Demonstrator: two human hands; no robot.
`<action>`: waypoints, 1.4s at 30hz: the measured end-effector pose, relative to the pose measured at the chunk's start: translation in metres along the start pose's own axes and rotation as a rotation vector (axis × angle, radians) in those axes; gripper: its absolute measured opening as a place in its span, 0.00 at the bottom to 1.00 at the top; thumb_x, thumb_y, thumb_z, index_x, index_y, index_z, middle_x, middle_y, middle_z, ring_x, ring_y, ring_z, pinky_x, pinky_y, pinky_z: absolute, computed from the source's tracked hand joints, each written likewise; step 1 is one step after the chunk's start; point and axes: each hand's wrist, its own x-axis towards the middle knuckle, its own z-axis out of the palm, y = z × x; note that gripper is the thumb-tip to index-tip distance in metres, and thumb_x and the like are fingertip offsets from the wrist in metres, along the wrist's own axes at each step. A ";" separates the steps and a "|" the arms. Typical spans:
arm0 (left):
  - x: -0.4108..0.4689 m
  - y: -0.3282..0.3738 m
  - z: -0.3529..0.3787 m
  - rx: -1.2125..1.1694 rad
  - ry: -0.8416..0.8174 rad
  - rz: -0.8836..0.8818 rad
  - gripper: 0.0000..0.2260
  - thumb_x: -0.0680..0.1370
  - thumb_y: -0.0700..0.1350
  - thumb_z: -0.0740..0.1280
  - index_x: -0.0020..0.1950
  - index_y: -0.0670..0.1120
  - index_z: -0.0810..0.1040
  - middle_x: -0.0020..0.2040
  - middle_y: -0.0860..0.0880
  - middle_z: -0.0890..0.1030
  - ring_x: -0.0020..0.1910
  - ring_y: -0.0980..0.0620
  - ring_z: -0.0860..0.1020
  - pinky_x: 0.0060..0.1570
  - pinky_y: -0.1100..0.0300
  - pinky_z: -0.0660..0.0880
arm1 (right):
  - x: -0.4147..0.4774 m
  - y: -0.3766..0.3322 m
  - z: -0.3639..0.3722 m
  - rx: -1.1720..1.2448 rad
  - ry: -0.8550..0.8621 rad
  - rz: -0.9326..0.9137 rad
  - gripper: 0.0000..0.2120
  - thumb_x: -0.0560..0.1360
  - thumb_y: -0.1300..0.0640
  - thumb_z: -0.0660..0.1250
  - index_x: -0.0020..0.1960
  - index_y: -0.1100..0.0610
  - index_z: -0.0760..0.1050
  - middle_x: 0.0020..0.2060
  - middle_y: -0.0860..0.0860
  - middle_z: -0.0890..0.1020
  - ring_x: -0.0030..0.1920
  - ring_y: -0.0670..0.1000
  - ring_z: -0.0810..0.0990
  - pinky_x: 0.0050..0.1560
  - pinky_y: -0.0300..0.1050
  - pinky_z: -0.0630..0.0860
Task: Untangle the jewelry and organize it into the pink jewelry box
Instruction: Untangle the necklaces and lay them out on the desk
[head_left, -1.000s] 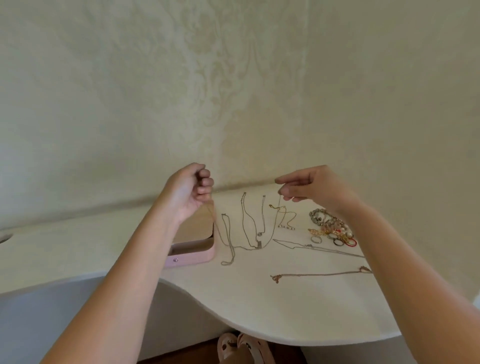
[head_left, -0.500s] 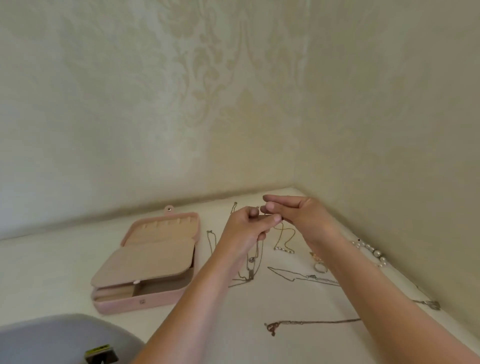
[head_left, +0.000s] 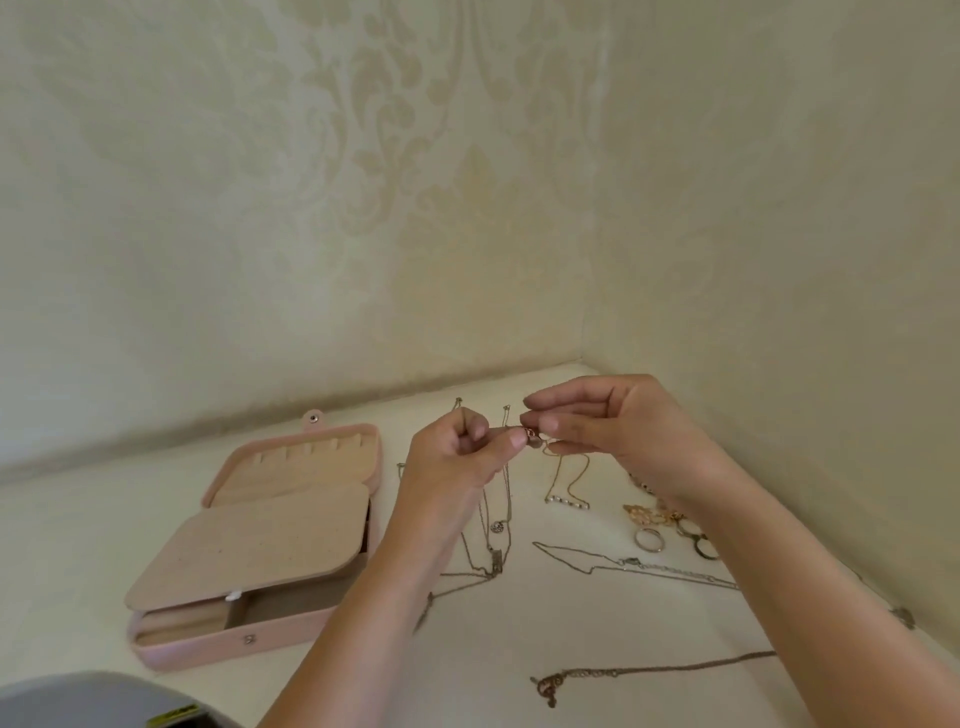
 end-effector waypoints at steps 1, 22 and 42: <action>-0.001 0.001 0.001 0.006 0.004 0.013 0.17 0.73 0.35 0.69 0.35 0.46 0.62 0.31 0.51 0.81 0.31 0.59 0.76 0.36 0.67 0.66 | -0.001 -0.001 0.000 -0.047 -0.004 -0.007 0.09 0.68 0.64 0.73 0.48 0.56 0.82 0.42 0.54 0.86 0.46 0.50 0.84 0.50 0.40 0.79; -0.006 0.004 0.001 0.095 -0.222 0.025 0.18 0.73 0.34 0.70 0.36 0.46 0.60 0.38 0.45 0.84 0.41 0.56 0.81 0.35 0.72 0.69 | -0.005 -0.011 -0.007 0.160 0.321 -0.184 0.06 0.78 0.64 0.61 0.45 0.62 0.76 0.38 0.52 0.84 0.41 0.46 0.83 0.45 0.36 0.79; -0.006 -0.007 0.002 0.458 -0.025 0.006 0.13 0.78 0.48 0.55 0.33 0.47 0.64 0.31 0.51 0.70 0.28 0.55 0.63 0.29 0.63 0.60 | -0.003 -0.006 -0.042 0.794 0.327 -0.199 0.08 0.70 0.59 0.66 0.49 0.56 0.78 0.36 0.47 0.81 0.23 0.40 0.65 0.22 0.30 0.62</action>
